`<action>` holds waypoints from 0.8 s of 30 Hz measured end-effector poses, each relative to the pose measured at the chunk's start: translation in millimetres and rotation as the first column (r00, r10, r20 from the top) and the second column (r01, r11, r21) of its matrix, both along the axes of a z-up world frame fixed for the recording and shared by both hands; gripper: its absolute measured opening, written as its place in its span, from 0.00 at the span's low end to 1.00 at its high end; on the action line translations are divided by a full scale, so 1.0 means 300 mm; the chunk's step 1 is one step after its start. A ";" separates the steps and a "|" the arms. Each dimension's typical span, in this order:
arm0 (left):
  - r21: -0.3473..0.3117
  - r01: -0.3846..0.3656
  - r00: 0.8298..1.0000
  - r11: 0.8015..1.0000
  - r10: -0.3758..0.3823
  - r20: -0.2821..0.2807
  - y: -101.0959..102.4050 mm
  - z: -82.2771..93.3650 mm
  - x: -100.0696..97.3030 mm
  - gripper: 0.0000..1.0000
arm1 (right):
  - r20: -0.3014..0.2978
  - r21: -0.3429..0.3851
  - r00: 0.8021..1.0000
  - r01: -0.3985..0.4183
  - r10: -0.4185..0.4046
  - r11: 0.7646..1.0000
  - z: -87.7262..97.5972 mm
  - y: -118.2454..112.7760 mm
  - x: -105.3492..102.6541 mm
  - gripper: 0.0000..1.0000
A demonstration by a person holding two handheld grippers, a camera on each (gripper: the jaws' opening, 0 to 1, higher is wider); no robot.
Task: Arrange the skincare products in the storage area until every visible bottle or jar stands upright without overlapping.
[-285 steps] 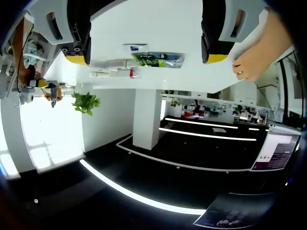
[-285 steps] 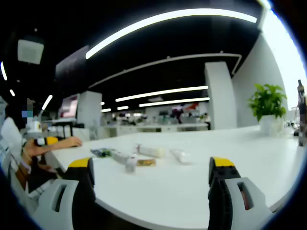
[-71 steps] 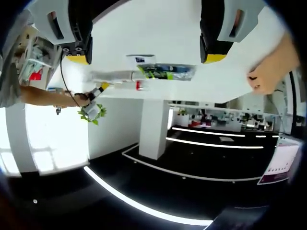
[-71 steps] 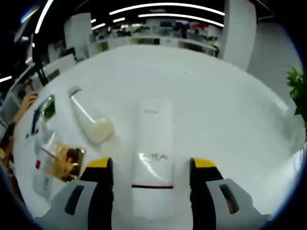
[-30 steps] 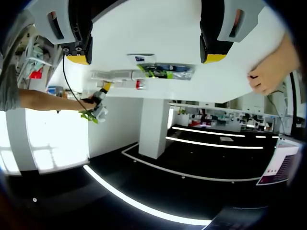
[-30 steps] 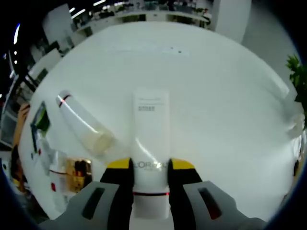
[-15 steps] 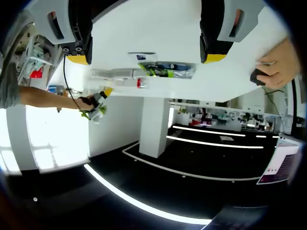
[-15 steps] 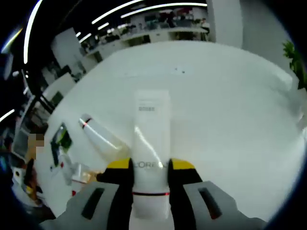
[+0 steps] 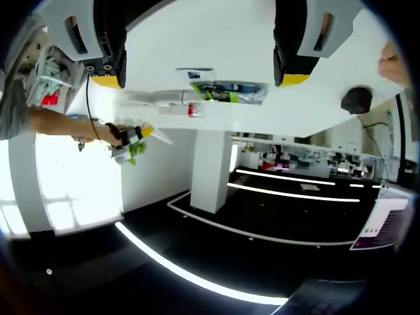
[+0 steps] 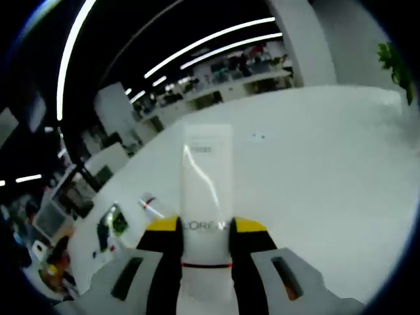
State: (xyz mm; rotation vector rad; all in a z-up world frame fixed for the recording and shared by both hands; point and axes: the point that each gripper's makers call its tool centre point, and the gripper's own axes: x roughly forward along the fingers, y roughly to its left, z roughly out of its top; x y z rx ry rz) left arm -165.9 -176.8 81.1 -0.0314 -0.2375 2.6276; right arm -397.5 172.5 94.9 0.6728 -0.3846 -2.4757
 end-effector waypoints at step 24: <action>-0.006 0.025 1.000 1.000 -0.025 0.012 0.044 -0.009 -0.005 0.96 | -0.506 -0.120 0.850 0.100 -0.147 0.988 0.103 0.106 -0.101 0.26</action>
